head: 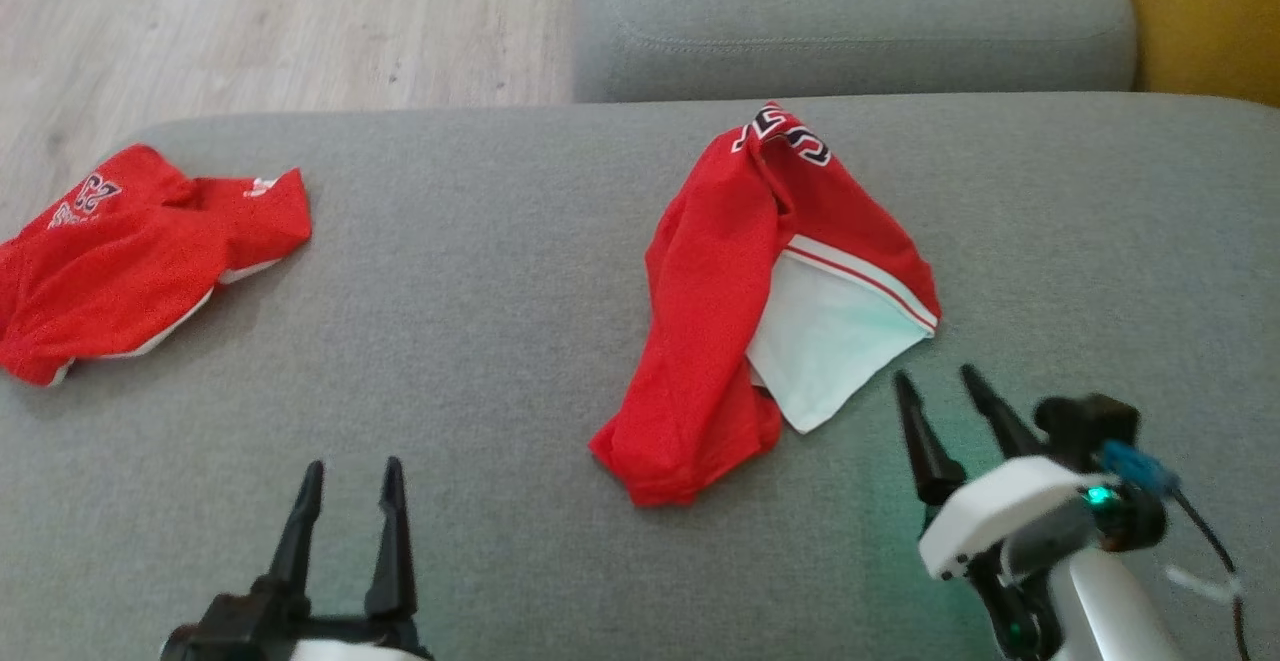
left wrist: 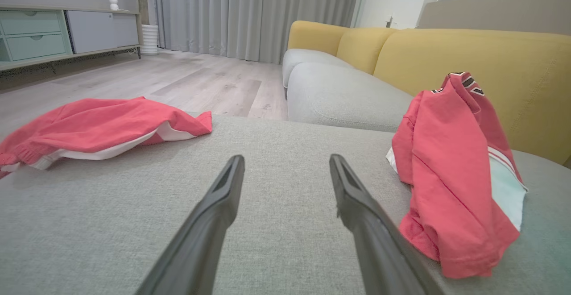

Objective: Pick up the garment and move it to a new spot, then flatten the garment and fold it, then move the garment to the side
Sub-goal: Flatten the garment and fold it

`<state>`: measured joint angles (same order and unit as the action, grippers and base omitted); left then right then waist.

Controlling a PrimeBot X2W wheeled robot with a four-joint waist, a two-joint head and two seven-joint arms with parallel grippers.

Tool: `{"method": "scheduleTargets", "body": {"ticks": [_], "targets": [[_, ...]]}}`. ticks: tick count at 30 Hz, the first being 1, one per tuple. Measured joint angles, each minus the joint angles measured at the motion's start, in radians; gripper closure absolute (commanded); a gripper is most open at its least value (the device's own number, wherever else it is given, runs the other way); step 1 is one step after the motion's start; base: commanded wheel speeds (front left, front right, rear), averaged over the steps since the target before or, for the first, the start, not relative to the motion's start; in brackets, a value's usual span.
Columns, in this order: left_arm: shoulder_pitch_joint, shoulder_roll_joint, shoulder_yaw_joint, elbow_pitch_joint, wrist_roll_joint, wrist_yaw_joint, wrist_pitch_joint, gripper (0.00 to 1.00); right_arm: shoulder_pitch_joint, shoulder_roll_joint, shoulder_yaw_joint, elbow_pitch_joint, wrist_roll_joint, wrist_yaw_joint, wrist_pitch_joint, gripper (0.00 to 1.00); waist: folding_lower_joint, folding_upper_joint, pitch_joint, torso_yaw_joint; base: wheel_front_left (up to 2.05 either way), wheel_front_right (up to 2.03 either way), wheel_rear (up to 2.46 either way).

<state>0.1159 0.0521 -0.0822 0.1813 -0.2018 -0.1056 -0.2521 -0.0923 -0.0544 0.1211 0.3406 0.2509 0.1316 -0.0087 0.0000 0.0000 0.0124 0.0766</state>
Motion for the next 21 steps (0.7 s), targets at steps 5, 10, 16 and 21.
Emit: {"method": "scheduleTargets", "body": {"ticks": [5,10,16,21], "targets": [[-0.015,0.000,-0.034,-0.012,-0.027,0.009,0.000,0.00,-0.047,0.001,0.012,0.068,0.055,0.000,0.182,0.00,0.0001,0.0000,0.017,0.025,0.00,0.00,0.00],[-0.020,0.000,-0.061,-0.019,-0.055,0.024,0.000,0.00,-0.089,0.002,-0.011,0.131,0.108,0.000,0.260,0.00,0.0001,0.0000,0.046,0.053,0.00,0.00,0.00],[-0.052,0.000,-0.084,-0.021,-0.064,0.035,0.000,0.00,-0.165,0.002,-0.027,0.192,0.189,0.000,0.285,0.00,0.0002,0.0000,0.081,0.085,0.00,0.00,0.00],[-0.058,0.000,-0.088,-0.022,-0.071,0.037,0.000,0.00,-0.203,0.002,-0.030,0.242,0.199,0.000,0.285,0.14,0.0002,0.0000,0.108,0.097,0.00,0.00,0.00]]}}
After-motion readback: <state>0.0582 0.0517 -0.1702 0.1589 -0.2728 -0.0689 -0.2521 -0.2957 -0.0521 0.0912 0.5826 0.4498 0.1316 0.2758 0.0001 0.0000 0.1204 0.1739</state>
